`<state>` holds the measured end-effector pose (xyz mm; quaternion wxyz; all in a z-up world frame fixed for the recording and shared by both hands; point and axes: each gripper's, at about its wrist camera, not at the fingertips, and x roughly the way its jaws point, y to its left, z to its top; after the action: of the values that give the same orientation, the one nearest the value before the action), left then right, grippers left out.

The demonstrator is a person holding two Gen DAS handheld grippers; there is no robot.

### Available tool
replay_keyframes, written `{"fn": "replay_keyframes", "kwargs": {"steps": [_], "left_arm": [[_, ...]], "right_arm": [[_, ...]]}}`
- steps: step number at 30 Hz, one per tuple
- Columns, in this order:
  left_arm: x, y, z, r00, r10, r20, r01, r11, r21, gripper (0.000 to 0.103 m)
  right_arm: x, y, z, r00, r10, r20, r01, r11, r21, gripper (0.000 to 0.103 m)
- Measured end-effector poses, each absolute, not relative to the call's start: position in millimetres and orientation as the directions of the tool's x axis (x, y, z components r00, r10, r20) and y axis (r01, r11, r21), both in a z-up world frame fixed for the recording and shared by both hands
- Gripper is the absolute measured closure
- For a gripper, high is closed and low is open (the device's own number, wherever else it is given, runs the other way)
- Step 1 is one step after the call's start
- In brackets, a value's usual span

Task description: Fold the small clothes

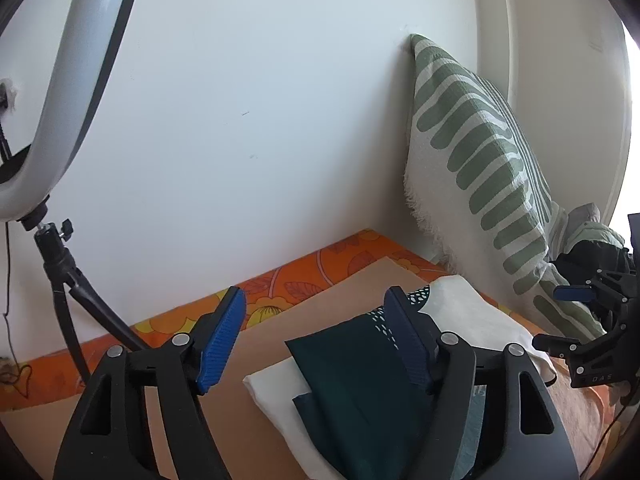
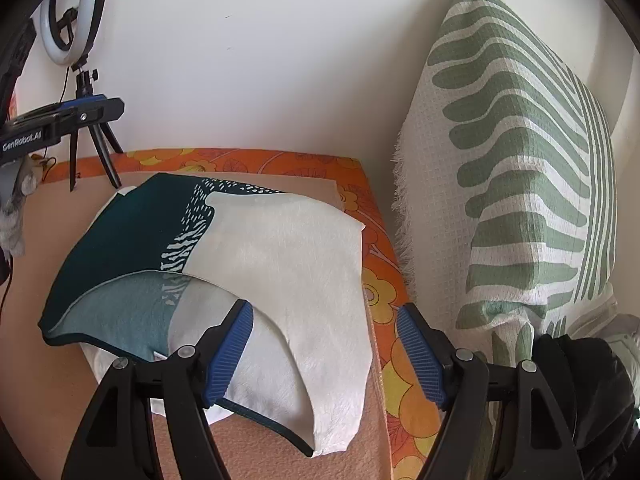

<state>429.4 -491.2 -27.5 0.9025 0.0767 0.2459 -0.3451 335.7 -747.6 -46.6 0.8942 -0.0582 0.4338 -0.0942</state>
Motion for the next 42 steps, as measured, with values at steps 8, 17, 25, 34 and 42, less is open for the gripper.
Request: {"fn": "replay_keyframes", "kwargs": {"steps": [8, 17, 25, 34, 42], "left_arm": [[412, -474, -19, 0.620, -0.593, -0.515, 0.672, 0.740, -0.043, 0.023], [369, -433, 10, 0.630, -0.600, -0.493, 0.678, 0.734, -0.026, 0.022], [317, -386, 44, 0.645, -0.613, -0.456, 0.680, 0.733, -0.022, 0.021], [254, -330, 69, 0.651, -0.629, -0.425, 0.696, 0.718, 0.005, 0.020], [207, -282, 75, 0.672, -0.629, -0.390, 0.685, 0.728, 0.007, 0.019]], "right_arm": [[323, -729, -29, 0.636, -0.226, -0.738, 0.128, 0.974, -0.188, 0.018], [292, -687, 5, 0.665, -0.229, -0.710, 0.149, 0.973, -0.175, 0.014], [259, -636, 41, 0.701, -0.228, -0.675, 0.141, 0.973, -0.183, 0.005], [215, -573, 71, 0.744, -0.200, -0.638, 0.124, 0.979, -0.162, 0.000], [181, -524, 71, 0.754, -0.188, -0.630, 0.134, 0.982, -0.132, 0.000]]}}
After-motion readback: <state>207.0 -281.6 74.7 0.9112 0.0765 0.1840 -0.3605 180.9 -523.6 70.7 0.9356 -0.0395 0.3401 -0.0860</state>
